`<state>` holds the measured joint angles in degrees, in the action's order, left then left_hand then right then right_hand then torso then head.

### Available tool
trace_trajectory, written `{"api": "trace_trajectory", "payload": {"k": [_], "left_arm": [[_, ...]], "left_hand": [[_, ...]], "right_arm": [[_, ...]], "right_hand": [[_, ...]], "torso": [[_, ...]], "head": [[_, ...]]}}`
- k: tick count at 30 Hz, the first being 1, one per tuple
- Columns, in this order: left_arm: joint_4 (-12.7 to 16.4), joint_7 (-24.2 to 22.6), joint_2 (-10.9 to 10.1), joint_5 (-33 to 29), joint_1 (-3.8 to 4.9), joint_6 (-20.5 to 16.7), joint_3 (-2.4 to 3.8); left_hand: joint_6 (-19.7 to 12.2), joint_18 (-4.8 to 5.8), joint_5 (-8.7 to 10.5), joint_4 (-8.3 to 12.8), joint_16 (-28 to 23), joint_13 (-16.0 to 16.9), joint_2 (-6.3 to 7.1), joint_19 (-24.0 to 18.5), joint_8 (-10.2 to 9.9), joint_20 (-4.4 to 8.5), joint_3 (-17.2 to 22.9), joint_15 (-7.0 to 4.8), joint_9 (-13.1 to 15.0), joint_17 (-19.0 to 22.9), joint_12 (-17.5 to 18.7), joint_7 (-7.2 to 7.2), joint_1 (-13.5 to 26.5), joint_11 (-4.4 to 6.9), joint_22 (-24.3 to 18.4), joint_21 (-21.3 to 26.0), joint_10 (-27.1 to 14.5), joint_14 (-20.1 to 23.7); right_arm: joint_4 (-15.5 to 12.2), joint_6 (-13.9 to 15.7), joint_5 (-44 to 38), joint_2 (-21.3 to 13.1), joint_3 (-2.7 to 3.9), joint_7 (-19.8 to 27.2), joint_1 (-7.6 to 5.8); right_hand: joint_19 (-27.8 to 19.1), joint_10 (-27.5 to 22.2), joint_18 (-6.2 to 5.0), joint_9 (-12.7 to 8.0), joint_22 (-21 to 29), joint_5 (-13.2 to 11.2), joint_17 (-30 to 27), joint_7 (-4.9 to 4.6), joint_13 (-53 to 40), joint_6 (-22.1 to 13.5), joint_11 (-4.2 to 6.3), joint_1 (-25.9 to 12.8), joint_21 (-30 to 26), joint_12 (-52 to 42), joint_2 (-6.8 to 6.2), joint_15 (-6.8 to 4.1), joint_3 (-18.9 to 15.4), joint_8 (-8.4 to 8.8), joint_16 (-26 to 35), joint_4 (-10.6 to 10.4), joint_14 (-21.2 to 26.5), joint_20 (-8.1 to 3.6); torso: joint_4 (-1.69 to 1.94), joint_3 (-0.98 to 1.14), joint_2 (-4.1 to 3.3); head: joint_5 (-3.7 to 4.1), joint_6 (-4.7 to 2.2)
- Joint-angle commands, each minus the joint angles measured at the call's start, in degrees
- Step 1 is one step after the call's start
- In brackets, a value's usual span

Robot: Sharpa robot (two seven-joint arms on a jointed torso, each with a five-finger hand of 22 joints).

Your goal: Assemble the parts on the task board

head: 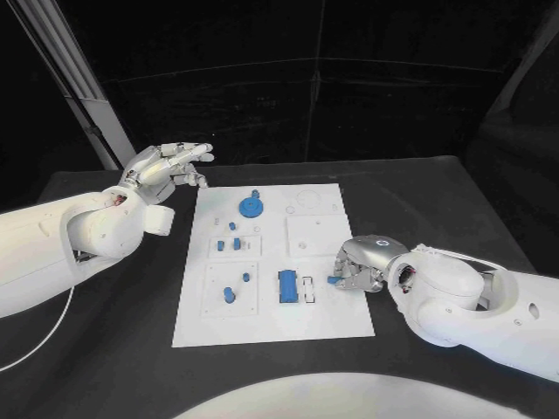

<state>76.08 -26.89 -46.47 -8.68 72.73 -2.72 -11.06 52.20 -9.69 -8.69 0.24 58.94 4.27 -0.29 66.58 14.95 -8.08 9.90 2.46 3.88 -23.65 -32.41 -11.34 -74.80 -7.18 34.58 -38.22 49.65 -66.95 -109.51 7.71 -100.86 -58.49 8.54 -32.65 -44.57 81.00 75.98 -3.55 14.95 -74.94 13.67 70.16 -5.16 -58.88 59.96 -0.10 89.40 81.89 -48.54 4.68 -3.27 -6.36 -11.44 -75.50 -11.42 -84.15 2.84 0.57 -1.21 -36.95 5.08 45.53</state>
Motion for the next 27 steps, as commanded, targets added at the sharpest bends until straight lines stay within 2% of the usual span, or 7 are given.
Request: {"api": "trace_trajectory", "payload": {"k": [1,9,15,18,22,27], "left_arm": [[0.08,0.04,0.00,0.11,0.08,0.84,0.04],[0.05,0.08,0.04,0.11,0.08,0.87,0.04],[0.07,0.07,0.05,0.11,0.07,0.89,0.03],[0.10,0.04,0.01,0.11,0.07,0.93,0.03],[0.11,0.03,-0.01,0.11,0.07,0.97,0.03],[0.13,0.03,0.02,0.11,0.07,1.00,0.03]], "left_hand": [[-0.53,-0.78,0.28,0.05,0.22,-0.09,0.02,-0.48,0.28,0.04,-0.43,-0.15,-0.02,0.09,-0.38,0.07,-0.37,-0.02,0.08,-0.23,-0.32,0.41],[-0.53,-0.78,0.28,0.05,0.22,-0.09,0.02,-0.48,0.28,0.04,-0.43,-0.15,-0.02,0.09,-0.38,0.07,-0.37,-0.02,0.08,-0.23,-0.32,0.41],[-0.53,-0.78,0.28,0.05,0.22,-0.09,0.02,-0.48,0.28,0.04,-0.43,-0.15,-0.02,0.09,-0.38,0.07,-0.37,-0.02,0.08,-0.23,-0.32,0.41],[-0.53,-0.78,0.28,0.05,0.22,-0.09,0.02,-0.48,0.28,0.04,-0.43,-0.15,-0.02,0.09,-0.38,0.07,-0.37,-0.02,0.08,-0.23,-0.32,0.41],[-0.54,-0.78,0.26,0.07,0.23,-0.11,-0.03,-0.50,0.30,0.04,-0.42,-0.15,-0.02,0.11,-0.40,0.07,-0.44,-0.01,0.09,-0.25,-0.34,0.42],[-0.54,-0.78,0.26,0.07,0.23,-0.11,-0.03,-0.50,0.30,0.04,-0.42,-0.15,-0.02,0.11,-0.40,0.07,-0.44,-0.01,0.09,-0.25,-0.34,0.42]], "right_arm": [[-0.05,-0.37,1.76,0.12,-0.39,-0.25,0.37],[-1.03,4.62,2.86,-0.18,-0.38,-0.28,0.37],[-1.54,9.40,10.44,-0.54,-0.37,-0.29,0.36],[-1.70,12.56,15.78,-0.63,-0.37,0.23,0.35],[-1.85,14.30,20.45,-0.56,-0.37,0.81,0.35],[-1.83,14.60,24.49,-0.17,-0.37,1.15,0.35]], "right_hand": [[0.52,0.47,0.26,-0.14,-1.08,-0.17,0.19,0.13,-0.18,0.70,-0.06,-0.65,0.29,-0.24,-0.55,-0.42,0.92,0.43,-0.31,-0.56,-2.32,-0.11],[1.18,1.58,0.48,-0.71,-2.12,0.23,1.20,0.56,-1.17,2.45,0.24,-3.18,0.88,-1.64,-2.54,-0.68,3.56,1.07,-1.04,-3.20,-2.56,-0.33],[1.46,2.02,0.58,-0.99,-2.57,2.91,1.64,0.61,-1.79,2.98,0.29,-4.39,1.14,-2.37,-3.85,-0.72,4.79,1.60,-1.38,-4.32,-2.66,-0.40],[1.52,1.98,0.60,-1.20,-2.68,5.95,1.72,0.56,-1.86,3.02,0.24,-4.51,1.21,-2.33,-4.46,-0.72,5.92,2.07,-1.43,-4.58,-2.66,-0.42],[1.57,2.15,0.62,-1.30,-2.79,8.74,1.90,0.52,-2.02,3.37,0.21,-5.53,1.27,-2.47,-5.24,-0.68,6.51,2.36,-1.55,-4.94,-2.69,-0.38],[1.70,2.47,0.66,-1.32,-3.03,11.05,2.23,0.63,-2.34,3.96,0.24,-7.15,1.40,-2.85,-5.48,-0.70,6.79,2.52,-1.80,-5.04,-2.75,-0.36]], "torso": [[-0.03,0.03,-0.04],[-0.11,0.03,-0.07],[-0.12,0.02,-0.13],[-0.25,0.03,-0.15],[-0.32,0.03,-0.15],[-0.31,0.05,-0.18]], "head": [[-0.04,-0.02],[-0.16,0.00],[-0.30,0.03],[-0.41,0.08],[-0.48,0.10],[-0.48,0.17]]}}
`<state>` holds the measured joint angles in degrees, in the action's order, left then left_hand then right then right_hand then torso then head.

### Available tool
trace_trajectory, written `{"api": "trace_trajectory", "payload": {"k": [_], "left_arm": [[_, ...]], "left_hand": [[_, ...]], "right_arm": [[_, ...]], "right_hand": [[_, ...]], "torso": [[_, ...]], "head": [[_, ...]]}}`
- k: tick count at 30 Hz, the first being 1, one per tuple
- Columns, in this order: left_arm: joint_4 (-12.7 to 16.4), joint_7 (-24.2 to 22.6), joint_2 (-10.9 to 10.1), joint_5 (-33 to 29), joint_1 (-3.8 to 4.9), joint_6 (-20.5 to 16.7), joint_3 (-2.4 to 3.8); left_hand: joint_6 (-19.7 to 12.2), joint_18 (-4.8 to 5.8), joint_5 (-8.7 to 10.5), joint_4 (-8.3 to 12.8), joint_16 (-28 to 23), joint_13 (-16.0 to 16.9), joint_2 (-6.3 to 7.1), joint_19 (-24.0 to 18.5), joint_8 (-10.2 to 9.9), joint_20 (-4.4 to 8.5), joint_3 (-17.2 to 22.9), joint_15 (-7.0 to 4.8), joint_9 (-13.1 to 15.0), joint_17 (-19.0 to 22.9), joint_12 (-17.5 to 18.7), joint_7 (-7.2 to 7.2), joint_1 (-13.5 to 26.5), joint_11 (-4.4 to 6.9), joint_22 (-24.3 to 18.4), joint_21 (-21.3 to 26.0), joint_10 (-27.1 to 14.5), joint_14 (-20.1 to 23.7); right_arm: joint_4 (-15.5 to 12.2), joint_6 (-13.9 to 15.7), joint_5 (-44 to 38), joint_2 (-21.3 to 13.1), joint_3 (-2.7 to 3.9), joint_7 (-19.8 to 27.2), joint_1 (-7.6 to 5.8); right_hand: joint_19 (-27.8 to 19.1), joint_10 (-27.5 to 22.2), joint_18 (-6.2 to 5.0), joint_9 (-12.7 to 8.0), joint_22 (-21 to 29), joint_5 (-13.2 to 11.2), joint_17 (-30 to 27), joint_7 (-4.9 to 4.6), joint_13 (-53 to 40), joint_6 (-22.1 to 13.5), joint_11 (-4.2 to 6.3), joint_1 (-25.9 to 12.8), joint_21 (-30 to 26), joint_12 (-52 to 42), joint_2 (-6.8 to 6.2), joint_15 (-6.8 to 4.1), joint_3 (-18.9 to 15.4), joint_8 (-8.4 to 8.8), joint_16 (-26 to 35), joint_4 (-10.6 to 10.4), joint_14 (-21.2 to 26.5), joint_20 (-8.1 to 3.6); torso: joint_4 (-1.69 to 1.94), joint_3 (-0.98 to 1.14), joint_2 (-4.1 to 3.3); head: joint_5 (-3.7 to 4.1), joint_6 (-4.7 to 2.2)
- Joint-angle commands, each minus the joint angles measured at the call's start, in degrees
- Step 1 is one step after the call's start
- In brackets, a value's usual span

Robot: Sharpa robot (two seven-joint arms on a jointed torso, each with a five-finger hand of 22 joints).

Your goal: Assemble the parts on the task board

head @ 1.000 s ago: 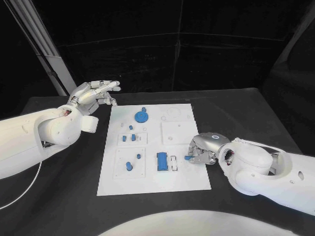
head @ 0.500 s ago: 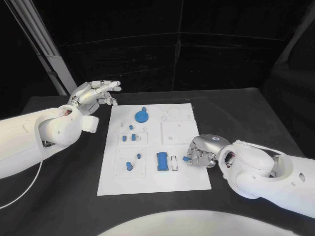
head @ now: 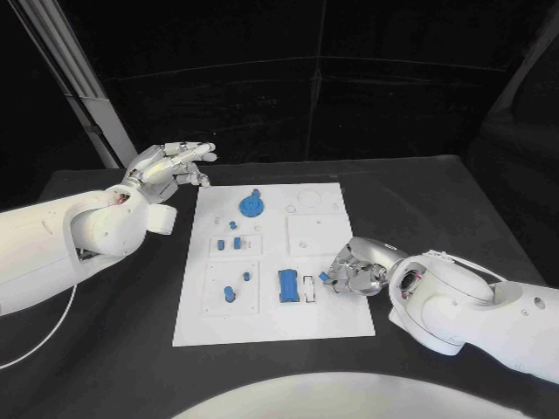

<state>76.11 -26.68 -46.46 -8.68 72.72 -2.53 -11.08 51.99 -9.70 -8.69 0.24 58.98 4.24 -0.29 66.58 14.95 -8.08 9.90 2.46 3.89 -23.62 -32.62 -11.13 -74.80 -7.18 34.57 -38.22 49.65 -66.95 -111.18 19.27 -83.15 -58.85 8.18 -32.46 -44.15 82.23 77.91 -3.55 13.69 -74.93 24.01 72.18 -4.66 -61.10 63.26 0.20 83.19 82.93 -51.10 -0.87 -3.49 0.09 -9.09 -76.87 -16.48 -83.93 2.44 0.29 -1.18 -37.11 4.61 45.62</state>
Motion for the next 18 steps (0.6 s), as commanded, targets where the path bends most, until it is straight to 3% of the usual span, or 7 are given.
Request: {"api": "trace_trajectory", "payload": {"k": [1,7,18], "left_arm": [[0.12,-0.17,0.02,0.11,0.08,0.81,0.05],[0.17,-0.15,0.03,0.11,0.08,0.79,0.05],[0.18,-0.13,0.04,0.11,0.09,0.79,0.05]], "left_hand": [[-0.33,-0.78,0.26,0.07,0.19,-0.08,-0.03,-0.50,0.30,0.04,-0.42,-0.15,-0.02,0.08,-0.19,-0.14,-0.44,-0.01,0.09,-0.25,-0.34,0.42],[-0.33,-0.78,0.26,0.07,0.19,-0.08,-0.03,-0.50,0.30,0.04,-0.42,-0.15,-0.02,0.08,-0.19,-0.14,-0.44,-0.01,0.09,-0.25,-0.34,0.42],[-0.33,-0.78,0.26,0.07,0.19,-0.08,-0.03,-0.50,0.30,0.04,-0.42,-0.15,-0.02,0.08,-0.19,-0.14,-0.44,-0.01,0.09,-0.25,-0.34,0.42]], "right_arm": [[-0.09,2.84,7.35,0.33,-0.01,0.92,-0.06],[0.56,1.41,9.85,1.36,-0.01,0.21,-0.07],[1.64,1.08,10.87,3.37,-0.01,-0.56,-0.07]], "right_hand": [[0.53,0.66,0.68,0.00,-3.15,1.14,0.31,0.22,-0.28,0.94,0.00,-1.26,0.42,-0.49,0.08,-0.51,0.40,0.10,-0.52,0.03,-3.00,0.02],[0.58,0.94,0.70,0.26,-3.28,3.24,0.50,0.49,-0.56,1.71,0.24,-2.78,0.49,-0.76,-0.16,-0.68,0.34,0.00,-0.66,0.06,-3.02,-0.13],[0.72,1.22,0.75,0.63,-3.53,3.96,0.79,0.76,-0.89,2.45,0.44,-3.67,0.62,-1.13,-0.35,-0.83,0.17,-0.29,-0.87,0.08,-3.07,-0.25]], "torso": [[-0.02,0.02,-0.03],[-0.02,0.00,-0.05],[-0.15,0.05,-0.09]], "head": [[-0.02,0.08],[-0.15,0.17],[-0.42,0.21]]}}
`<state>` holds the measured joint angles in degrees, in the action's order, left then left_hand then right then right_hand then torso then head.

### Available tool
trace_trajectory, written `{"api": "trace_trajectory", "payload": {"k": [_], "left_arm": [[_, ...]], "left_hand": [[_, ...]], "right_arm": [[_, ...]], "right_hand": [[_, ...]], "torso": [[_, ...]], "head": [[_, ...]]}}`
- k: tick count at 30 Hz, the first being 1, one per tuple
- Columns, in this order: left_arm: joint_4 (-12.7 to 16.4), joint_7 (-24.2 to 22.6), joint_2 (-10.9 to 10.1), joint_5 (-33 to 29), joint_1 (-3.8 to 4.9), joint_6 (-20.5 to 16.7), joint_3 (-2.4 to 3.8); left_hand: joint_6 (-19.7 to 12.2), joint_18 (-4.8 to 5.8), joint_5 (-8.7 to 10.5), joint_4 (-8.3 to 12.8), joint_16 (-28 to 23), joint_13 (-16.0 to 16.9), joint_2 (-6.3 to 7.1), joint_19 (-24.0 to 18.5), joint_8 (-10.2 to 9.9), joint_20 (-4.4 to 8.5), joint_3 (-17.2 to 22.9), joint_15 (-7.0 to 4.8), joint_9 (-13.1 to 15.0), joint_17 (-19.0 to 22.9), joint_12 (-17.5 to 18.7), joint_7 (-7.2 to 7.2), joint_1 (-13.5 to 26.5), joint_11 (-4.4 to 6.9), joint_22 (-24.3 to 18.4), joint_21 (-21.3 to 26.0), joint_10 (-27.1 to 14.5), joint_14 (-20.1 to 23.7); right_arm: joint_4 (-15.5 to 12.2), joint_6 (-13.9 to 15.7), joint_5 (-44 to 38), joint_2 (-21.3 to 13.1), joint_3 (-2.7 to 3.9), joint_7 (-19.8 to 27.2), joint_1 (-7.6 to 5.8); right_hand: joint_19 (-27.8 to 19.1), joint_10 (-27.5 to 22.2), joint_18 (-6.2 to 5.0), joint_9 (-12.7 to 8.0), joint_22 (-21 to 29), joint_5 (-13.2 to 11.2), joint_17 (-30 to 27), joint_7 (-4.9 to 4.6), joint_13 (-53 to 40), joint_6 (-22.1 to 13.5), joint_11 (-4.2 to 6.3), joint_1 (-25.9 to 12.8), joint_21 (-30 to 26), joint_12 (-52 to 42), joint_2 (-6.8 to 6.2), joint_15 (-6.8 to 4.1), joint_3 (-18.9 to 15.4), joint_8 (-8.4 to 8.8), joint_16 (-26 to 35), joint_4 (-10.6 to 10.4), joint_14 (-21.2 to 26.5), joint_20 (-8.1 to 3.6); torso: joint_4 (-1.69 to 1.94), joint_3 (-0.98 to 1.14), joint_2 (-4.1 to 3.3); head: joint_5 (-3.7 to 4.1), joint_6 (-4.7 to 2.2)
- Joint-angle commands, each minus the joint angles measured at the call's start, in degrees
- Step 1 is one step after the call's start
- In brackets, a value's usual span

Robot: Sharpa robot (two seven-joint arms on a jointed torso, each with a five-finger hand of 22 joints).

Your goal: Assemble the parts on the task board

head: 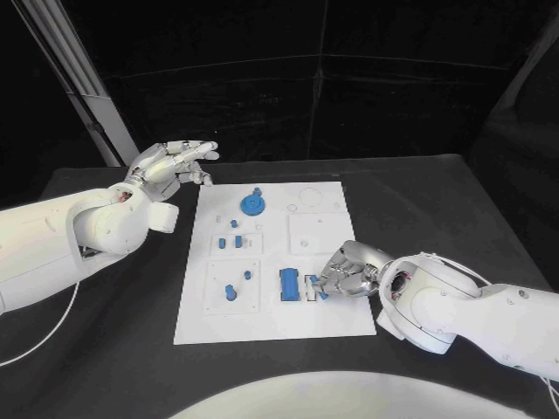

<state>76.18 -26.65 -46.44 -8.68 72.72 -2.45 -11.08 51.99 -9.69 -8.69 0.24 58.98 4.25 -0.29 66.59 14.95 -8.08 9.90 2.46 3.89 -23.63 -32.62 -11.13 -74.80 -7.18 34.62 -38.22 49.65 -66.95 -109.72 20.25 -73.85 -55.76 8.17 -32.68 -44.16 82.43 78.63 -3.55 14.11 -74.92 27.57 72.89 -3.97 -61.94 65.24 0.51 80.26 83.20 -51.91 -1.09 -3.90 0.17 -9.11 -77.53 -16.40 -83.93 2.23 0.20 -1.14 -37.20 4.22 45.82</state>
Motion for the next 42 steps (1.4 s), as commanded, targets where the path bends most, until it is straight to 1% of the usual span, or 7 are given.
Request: {"api": "trace_trajectory", "payload": {"k": [1,8,14,24,30,38,42], "left_arm": [[0.11,-0.17,0.04,0.11,0.09,0.73,0.05],[0.11,-0.11,0.08,0.11,0.09,0.77,0.05],[0.10,-0.07,0.11,0.11,0.09,0.80,0.05],[0.06,0.17,0.16,0.11,0.09,0.96,0.05],[0.06,0.28,0.18,0.11,0.09,1.00,0.05],[-0.04,0.40,0.20,0.11,0.09,1.02,0.04],[-0.13,0.44,0.21,0.11,0.09,1.02,0.04]], "left_hand": [[-0.34,-0.78,0.26,0.07,0.19,-0.09,-0.03,-0.50,0.30,0.04,-0.42,-0.15,-0.02,0.09,-0.19,-0.14,-0.44,-0.01,0.05,-0.25,-0.34,0.42],[-0.34,-0.78,0.26,0.07,0.19,-0.09,-0.03,-0.50,0.30,0.04,-0.42,-0.15,-0.02,0.09,-0.19,-0.14,-0.44,-0.01,0.05,-0.25,-0.34,0.42],[-0.34,-0.78,0.26,0.07,0.19,-0.09,-0.03,-0.50,0.30,0.04,-0.42,-0.15,-0.02,0.09,-0.19,-0.14,-0.44,-0.01,0.05,-0.25,-0.34,0.42],[-0.34,-0.78,0.26,0.07,0.19,-0.09,-0.03,-0.50,0.30,0.04,-0.42,-0.15,-0.02,0.09,-0.19,-0.14,-0.44,-0.01,0.05,-0.25,-0.34,0.42],[-0.34,-0.78,0.26,0.07,0.19,-0.09,-0.03,-0.50,0.30,0.04,-0.42,-0.15,-0.02,0.09,-0.19,-0.14,-0.44,-0.01,0.05,-0.25,-0.34,0.42],[-0.36,-0.78,0.25,0.12,0.21,-0.12,-0.07,-0.54,0.34,0.04,-0.44,-0.15,-0.02,0.12,-0.24,-0.13,-0.57,-0.01,0.06,-0.30,-0.38,0.44],[-0.36,-0.78,0.25,0.12,0.21,-0.12,-0.07,-0.54,0.34,0.04,-0.44,-0.15,-0.02,0.12,-0.24,-0.13,-0.57,-0.01,0.06,-0.30,-0.38,0.44]], "right_arm": [[0.31,0.05,1.59,0.42,0.00,-0.37,-0.07],[0.86,0.13,1.45,1.12,0.00,-0.58,-0.08],[1.09,-0.09,0.93,1.63,0.01,-0.92,-0.08],[1.37,-0.33,0.67,1.92,0.01,-1.16,-0.09],[1.56,-0.65,-0.11,2.02,0.01,-1.21,-0.09],[1.80,-1.76,-1.25,2.20,0.01,-1.20,-0.09],[1.85,-2.31,-1.31,2.24,0.01,-1.18,-0.09]], "right_hand": [[0.54,0.54,0.76,0.26,-3.58,0.43,0.11,0.13,-0.07,0.58,0.16,-0.86,0.38,-0.33,-0.14,-0.44,0.06,-0.32,-0.23,-0.01,-3.07,-0.06],[0.60,0.66,0.78,0.56,-3.69,0.48,0.19,0.36,-0.10,1.11,0.33,-1.27,0.44,-0.34,-0.02,-0.56,0.06,-0.61,-0.28,0.00,-3.08,-0.15],[0.59,0.89,0.78,1.15,-3.69,0.11,0.14,0.59,-0.19,1.62,0.52,-2.94,0.44,-0.38,0.23,-0.73,-0.37,-0.95,-0.24,-0.18,-3.06,-0.33],[0.54,1.02,0.76,1.66,-3.63,0.10,0.09,0.65,-0.31,1.65,0.56,-4.60,0.39,-0.40,0.33,-0.79,-1.09,-1.03,-0.18,-0.18,-3.03,-0.43],[0.43,1.06,0.72,2.10,-3.47,-0.81,-0.03,0.66,-0.26,1.68,0.56,-6.10,0.28,-0.20,0.54,-0.80,-1.91,-1.10,-0.07,-0.21,-3.00,-0.45],[0.03,0.80,0.59,2.63,-2.89,-2.27,-0.57,0.53,-0.04,1.34,0.43,-7.95,-0.10,0.39,0.33,-0.71,-3.62,-0.98,0.39,-0.17,-2.88,-0.39],[-0.08,0.70,0.55,3.00,-2.74,-4.20,-0.74,0.46,-0.01,1.24,0.35,-9.09,-0.22,0.60,0.26,-0.62,-4.84,-0.95,0.55,-0.19,-2.84,-0.31]], "torso": [[-0.07,0.01,-0.01],[-0.01,0.05,-0.04],[0.06,0.02,0.04],[0.22,-0.03,0.13],[0.26,-0.04,0.18],[0.35,-0.09,0.24],[0.36,-0.08,0.27]], "head": [[-0.05,-0.04],[-0.13,0.08],[0.14,0.16],[0.18,0.29],[0.25,0.36],[0.31,0.26],[0.25,0.31]]}}
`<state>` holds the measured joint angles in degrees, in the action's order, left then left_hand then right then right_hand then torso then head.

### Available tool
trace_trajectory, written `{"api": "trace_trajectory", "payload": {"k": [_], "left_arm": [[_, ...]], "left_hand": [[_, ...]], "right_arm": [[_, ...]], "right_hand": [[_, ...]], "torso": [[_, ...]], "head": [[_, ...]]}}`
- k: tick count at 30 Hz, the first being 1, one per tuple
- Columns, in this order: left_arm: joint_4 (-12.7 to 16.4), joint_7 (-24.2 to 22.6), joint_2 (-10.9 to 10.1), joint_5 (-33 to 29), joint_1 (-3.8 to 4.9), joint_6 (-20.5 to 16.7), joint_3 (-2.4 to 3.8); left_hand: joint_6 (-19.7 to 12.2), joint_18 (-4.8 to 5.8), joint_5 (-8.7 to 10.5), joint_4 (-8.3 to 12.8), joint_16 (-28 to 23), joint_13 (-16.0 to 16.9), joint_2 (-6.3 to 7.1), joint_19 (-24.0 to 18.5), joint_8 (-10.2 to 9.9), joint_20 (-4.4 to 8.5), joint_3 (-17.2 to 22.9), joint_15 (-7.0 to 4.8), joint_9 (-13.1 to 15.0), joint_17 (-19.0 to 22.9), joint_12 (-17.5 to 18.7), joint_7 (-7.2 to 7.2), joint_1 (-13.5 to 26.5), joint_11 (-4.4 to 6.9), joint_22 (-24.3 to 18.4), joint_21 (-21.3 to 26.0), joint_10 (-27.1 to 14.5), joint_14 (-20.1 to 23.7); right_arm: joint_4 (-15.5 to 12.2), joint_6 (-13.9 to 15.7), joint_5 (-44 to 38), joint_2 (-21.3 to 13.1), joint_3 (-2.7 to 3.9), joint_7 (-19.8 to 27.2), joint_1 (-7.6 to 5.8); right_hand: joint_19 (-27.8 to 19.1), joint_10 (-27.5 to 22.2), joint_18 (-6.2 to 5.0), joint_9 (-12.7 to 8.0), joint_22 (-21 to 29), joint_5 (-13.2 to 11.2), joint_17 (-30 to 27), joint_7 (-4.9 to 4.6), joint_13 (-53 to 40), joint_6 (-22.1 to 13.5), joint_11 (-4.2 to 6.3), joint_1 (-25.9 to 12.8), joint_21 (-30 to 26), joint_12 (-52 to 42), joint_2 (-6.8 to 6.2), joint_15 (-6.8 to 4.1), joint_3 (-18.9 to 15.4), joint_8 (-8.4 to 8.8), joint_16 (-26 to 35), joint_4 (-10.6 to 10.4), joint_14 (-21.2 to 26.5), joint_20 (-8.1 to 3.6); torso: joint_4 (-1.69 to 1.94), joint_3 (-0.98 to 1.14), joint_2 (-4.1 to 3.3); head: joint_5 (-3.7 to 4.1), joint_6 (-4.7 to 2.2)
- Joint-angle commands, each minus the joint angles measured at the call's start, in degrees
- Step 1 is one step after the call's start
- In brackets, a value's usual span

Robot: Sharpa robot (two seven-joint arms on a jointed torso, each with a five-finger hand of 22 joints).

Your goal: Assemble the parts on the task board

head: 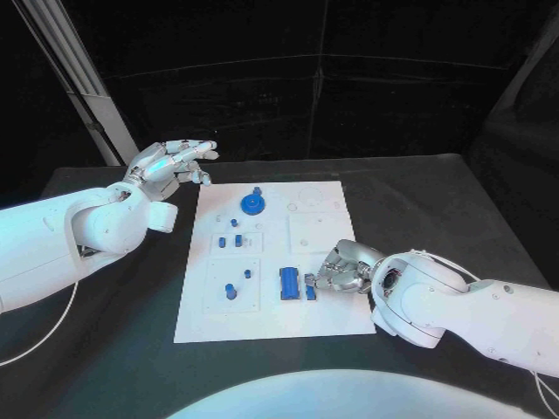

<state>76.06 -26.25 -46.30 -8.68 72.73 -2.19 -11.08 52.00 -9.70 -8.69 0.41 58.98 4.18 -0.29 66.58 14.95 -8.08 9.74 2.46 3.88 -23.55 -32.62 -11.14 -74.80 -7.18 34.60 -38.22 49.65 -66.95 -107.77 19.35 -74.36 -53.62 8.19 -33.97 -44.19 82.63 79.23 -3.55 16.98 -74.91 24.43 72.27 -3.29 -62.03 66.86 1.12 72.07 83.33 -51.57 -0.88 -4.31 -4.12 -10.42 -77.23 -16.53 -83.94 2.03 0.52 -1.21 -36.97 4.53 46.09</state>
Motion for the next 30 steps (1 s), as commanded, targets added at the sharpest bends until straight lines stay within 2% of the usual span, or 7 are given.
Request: {"api": "trace_trajectory", "payload": {"k": [1,5,13,18,23,30], "left_arm": [[-0.01,0.04,0.06,0.11,0.08,0.76,0.04],[-0.01,0.06,0.06,0.11,0.08,0.78,0.04],[0.00,0.08,0.04,0.11,0.08,0.79,0.04],[-0.03,0.11,-0.02,0.11,0.08,0.76,0.04],[-0.10,0.18,-0.06,0.11,0.08,0.77,0.03],[-0.28,0.21,-0.11,0.11,0.08,0.82,0.03]], "left_hand": [[-0.36,-0.78,0.25,-0.05,0.22,-0.05,-0.07,-0.54,0.34,0.04,-0.27,-0.15,-0.02,0.05,-0.24,-0.13,-0.57,-0.01,0.08,-0.30,-0.38,0.44],[-0.36,-0.78,0.25,-0.05,0.22,-0.05,-0.07,-0.54,0.34,0.04,-0.27,-0.15,-0.02,0.05,-0.24,-0.13,-0.57,-0.01,0.08,-0.30,-0.38,0.44],[-0.36,-0.78,0.25,-0.05,0.22,-0.05,-0.07,-0.54,0.34,0.04,-0.27,-0.15,-0.02,0.05,-0.24,-0.13,-0.57,-0.01,0.08,-0.30,-0.38,0.44],[-0.36,-0.78,0.25,-0.05,0.22,-0.05,-0.07,-0.54,0.34,0.04,-0.27,-0.15,-0.02,0.05,-0.24,-0.13,-0.57,-0.01,0.08,-0.30,-0.38,0.44],[-0.36,-0.78,0.25,-0.05,0.22,-0.05,-0.07,-0.54,0.34,0.04,-0.27,-0.15,-0.02,0.05,-0.24,-0.13,-0.57,-0.01,0.08,-0.30,-0.38,0.44],[-0.38,-0.78,0.25,-0.03,0.23,-0.06,-0.11,-0.57,0.37,0.03,-0.27,-0.15,-0.02,0.07,-0.27,-0.13,-0.63,-0.01,0.09,-0.33,-0.40,0.46]], "right_arm": [[-0.11,-1.54,-0.82,0.12,-0.01,0.12,-0.06],[-0.17,-1.85,-0.87,0.16,-0.01,0.16,-0.06],[-0.50,-2.30,-1.13,-0.21,-0.01,0.44,-0.06],[-1.00,-3.68,-1.22,-1.17,-0.01,1.45,-0.05],[-1.43,-4.10,-0.96,-1.76,-0.01,2.06,-0.05],[-1.58,-4.94,-0.92,-2.21,-0.01,1.78,-0.05]], "right_hand": [[-0.30,0.08,0.55,0.25,-2.73,-1.94,-0.15,-0.23,0.07,-0.40,-0.27,-1.19,-0.38,0.28,0.13,-0.19,-0.88,0.36,0.28,-0.06,-2.83,-0.09],[-0.32,0.07,0.53,0.58,-2.71,-3.53,-0.17,-0.23,0.00,-0.47,-0.29,-1.98,-0.42,0.30,0.17,-0.18,-1.93,0.38,0.32,-0.08,-2.84,-0.05],[-0.35,0.00,0.52,0.94,-2.68,-4.69,-0.22,-0.19,-0.05,-0.57,-0.25,-1.12,-0.46,0.38,0.04,-0.21,-2.53,0.38,0.38,0.42,-2.84,-0.07],[-0.59,-0.29,0.45,1.54,-2.34,-10.54,-0.55,-0.34,0.13,-0.85,-0.40,-0.17,-0.72,0.89,-0.90,-0.09,-4.30,0.45,0.69,0.49,-2.77,0.02],[-0.63,-0.35,0.42,2.21,-2.29,-17.34,-0.63,-0.36,0.07,-1.03,-0.47,-2.27,-0.81,1.01,-0.70,-0.03,-6.68,0.46,0.81,-0.08,-2.78,0.10],[-0.58,-0.30,0.44,2.37,-2.36,-17.95,-0.51,-0.36,-0.05,-1.06,-0.47,-2.77,-0.77,0.88,-0.35,-0.03,-7.03,0.45,0.72,-0.14,-2.81,0.11]], "torso": [[0.03,-0.02,0.05],[0.00,-0.01,0.01],[-0.11,0.06,-0.07],[-0.18,0.09,-0.09],[-0.30,0.10,-0.09],[-0.26,0.09,-0.14]], "head": [[-0.04,0.05],[-0.08,0.04],[-0.24,-0.03],[-0.42,-0.08],[-0.48,-0.16],[-0.45,-0.22]]}}
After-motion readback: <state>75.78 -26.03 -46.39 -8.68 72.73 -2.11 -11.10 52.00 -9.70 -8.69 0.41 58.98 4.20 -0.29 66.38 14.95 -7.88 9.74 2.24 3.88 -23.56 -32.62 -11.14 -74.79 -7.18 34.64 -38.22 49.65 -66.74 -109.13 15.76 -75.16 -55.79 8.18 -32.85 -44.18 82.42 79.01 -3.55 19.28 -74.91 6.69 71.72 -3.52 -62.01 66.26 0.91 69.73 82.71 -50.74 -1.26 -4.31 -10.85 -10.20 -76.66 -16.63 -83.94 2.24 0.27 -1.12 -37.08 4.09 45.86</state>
